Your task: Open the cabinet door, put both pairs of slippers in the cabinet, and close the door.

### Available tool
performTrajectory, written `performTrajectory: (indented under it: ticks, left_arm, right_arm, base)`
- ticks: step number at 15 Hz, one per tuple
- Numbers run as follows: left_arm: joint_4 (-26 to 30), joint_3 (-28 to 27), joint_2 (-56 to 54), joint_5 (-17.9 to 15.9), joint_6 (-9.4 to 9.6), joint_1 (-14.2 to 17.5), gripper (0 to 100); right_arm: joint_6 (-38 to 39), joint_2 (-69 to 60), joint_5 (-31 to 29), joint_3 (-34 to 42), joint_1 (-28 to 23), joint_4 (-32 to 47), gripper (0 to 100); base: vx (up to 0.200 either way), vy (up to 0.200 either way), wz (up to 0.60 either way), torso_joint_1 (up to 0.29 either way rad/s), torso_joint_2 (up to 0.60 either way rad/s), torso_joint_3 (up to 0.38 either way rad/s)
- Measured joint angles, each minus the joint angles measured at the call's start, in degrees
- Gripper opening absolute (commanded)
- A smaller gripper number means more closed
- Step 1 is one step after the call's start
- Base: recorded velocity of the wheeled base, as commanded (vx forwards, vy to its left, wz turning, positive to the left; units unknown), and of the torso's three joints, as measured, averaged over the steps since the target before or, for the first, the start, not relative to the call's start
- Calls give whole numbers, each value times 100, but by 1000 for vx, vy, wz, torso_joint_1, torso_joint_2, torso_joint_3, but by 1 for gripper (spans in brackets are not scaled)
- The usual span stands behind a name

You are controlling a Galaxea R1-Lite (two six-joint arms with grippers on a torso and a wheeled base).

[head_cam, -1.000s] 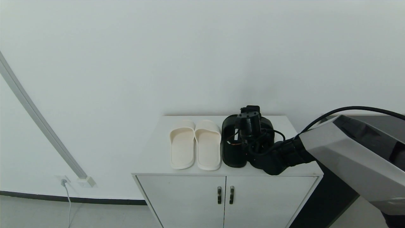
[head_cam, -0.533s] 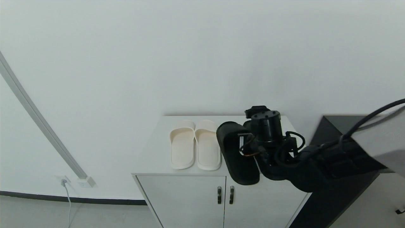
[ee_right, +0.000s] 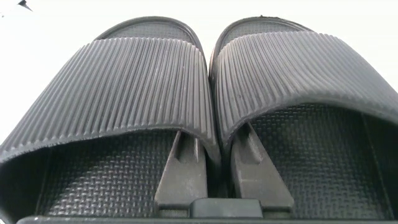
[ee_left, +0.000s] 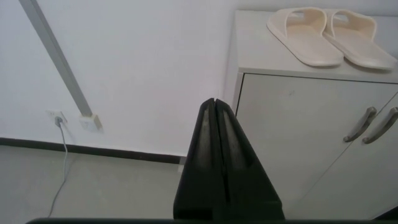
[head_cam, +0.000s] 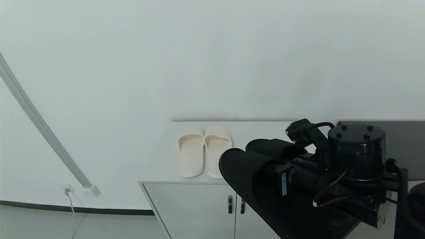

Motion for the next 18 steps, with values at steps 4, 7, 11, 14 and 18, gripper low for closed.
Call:
performTrajectory:
  ticks: [4, 7, 11, 14, 18]
  left_arm:
    - [0, 0, 0, -32, 4, 0, 0]
    - [2, 0, 0, -32, 4, 0, 0]
    - [2, 0, 0, -32, 4, 0, 0]
    - [0, 0, 0, -32, 2, 0, 0]
    - [0, 0, 0, -23, 4, 0, 0]
  right_arm:
    - [0, -87, 69, 52, 24, -10, 0]
    - [-6, -107, 66, 74, 30, -7, 0]
    - [-15, -179, 55, 168, 22, -18, 0]
    - [-167, -207, 61, 246, 28, -18, 0]
    - [-176, -210, 69, 319, 56, -22, 0]
  base:
    - [-200, 0, 0, 5, -1, 4]
    - [-200, 0, 0, 1, 1, 1]
    - [-200, 0, 0, -5, -4, 6]
    - [-200, 0, 0, -1, 1, 4]
    - [0, 0, 0, 0, 0, 0]
